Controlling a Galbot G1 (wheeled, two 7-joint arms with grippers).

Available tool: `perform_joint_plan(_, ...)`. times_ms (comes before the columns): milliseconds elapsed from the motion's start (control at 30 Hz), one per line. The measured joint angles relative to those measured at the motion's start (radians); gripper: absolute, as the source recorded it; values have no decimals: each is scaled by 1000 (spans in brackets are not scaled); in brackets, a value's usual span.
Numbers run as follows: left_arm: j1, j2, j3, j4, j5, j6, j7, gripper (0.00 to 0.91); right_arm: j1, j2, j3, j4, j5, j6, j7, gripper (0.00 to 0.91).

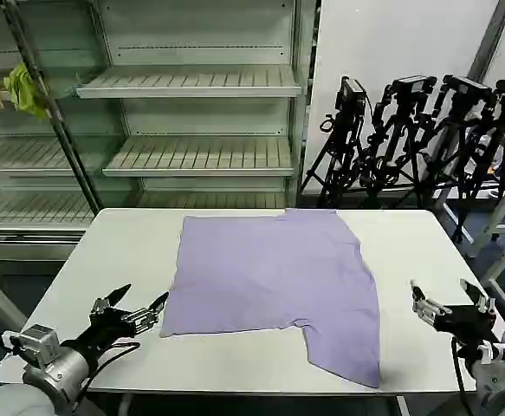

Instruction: Fold and organize the clothes.

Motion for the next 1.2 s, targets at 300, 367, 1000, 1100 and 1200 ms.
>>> perform_joint_plan(300,-13,-20,50,64,23,0,-4,907,-2,35,-93,-1,-41,-7,3,907)
perform_joint_plan(367,-13,-22,59,76,28,0,-3,907,-5,42,-111,-5,-49,-6,2,907)
perform_joint_plan(1000,-7,-43,118,94,94,0,7,907,2,105,-228,-50,-87,0,-14,907)
perform_joint_plan(1100,-5,-48,126,94,103,0,9,907,-1,112,-242,-57,-96,3,-14,907)
perform_joint_plan(1200,-5,-54,134,97,111,-1,9,907,-5,116,-249,-60,-100,4,-13,907)
